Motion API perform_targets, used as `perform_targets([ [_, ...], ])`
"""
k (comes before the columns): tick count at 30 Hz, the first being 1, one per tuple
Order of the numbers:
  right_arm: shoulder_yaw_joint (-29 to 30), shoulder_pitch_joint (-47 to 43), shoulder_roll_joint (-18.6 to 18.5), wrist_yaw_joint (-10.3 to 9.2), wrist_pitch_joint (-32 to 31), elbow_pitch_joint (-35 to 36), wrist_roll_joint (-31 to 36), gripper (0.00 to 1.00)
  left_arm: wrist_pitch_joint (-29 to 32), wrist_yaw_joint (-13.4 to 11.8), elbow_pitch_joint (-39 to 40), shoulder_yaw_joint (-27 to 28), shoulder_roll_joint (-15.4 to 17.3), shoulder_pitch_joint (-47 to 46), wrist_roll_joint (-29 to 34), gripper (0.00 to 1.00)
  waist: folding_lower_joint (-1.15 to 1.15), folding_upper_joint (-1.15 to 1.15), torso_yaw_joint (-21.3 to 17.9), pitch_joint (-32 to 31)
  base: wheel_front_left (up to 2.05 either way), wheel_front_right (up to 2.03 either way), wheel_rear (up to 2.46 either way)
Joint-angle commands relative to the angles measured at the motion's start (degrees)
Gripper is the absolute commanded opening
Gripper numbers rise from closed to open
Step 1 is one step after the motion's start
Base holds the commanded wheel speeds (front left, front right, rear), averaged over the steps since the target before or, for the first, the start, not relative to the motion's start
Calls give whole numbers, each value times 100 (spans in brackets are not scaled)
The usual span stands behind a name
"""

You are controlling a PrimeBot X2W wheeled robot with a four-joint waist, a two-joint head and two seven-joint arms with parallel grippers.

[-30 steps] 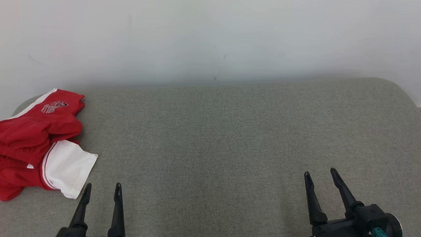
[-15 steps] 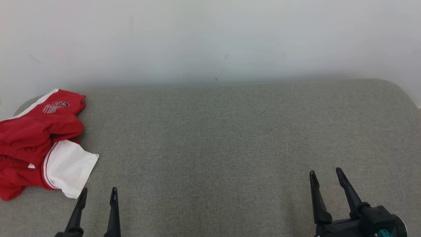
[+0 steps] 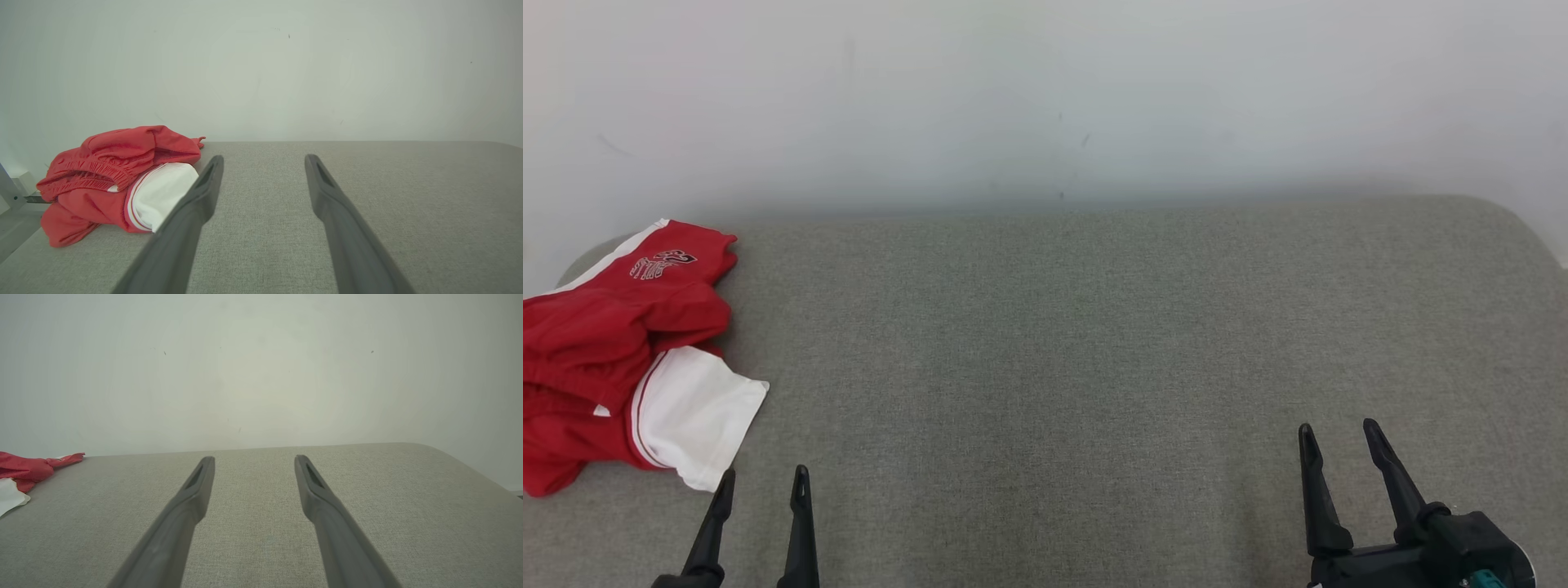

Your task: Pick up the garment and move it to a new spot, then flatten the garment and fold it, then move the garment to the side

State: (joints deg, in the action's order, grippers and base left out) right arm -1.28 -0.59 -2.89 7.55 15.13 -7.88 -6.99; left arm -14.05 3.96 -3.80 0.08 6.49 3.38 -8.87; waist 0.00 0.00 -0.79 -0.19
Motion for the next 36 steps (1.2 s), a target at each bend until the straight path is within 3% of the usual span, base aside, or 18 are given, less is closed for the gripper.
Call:
perform_targets([
  [1, -1, -26, 1, -12, 4, -4, -32, 100, -7, -29, 8, -2, 15, 31, -17, 100, 0, 0, -4, 1, 0, 0, 0],
  [12, -30, -50, 1, -12, 4, 2, -79, 100, 31, -42, -11, -61, 49, -41, -74, 100, 0, 0, 120, 10, 0, 0, 0],
  [36, -128, -56, 0, -12, 3, -40, -173, 100, 32, -248, -83, -2, 99, -48, -228, 100, 0, 0, 1687, 106, 0, 0, 0],
])
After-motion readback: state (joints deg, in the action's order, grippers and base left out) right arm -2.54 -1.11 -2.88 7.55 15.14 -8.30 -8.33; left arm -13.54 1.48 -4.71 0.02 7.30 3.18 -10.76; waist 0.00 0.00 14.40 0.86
